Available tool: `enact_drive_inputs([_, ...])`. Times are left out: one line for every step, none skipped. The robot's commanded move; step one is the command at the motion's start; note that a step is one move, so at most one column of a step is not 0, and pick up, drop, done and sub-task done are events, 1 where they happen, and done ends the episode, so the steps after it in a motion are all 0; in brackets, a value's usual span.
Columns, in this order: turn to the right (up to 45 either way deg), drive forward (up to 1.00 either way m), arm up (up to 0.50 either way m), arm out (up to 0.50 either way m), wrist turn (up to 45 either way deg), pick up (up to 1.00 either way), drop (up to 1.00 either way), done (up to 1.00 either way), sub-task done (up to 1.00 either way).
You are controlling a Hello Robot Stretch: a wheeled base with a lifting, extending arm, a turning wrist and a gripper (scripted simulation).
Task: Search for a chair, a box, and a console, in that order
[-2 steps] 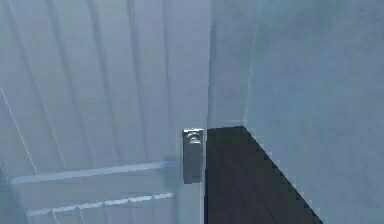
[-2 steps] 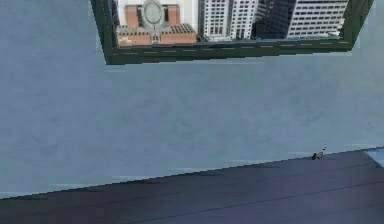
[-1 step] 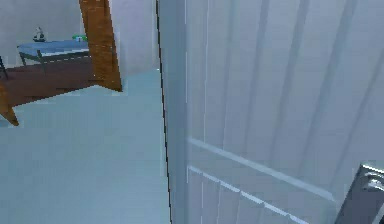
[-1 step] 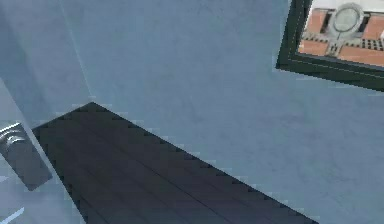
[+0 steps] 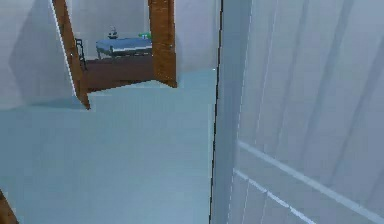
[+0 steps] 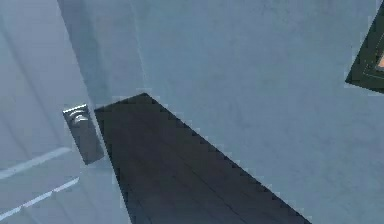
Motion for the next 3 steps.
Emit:
enact_drive_inputs([0.0, 0.65, 0.0, 0.0, 0.0, 0.0, 0.0, 0.0, 0.0])
enact_drive_inputs([-27.0, 0.0, 0.0, 0.0, 0.0, 0.0, 0.0, 0.0, 0.0])
enact_drive_inputs([0.0, 1.0, 0.0, 0.0, 0.0, 0.0, 0.0, 0.0, 0.0])
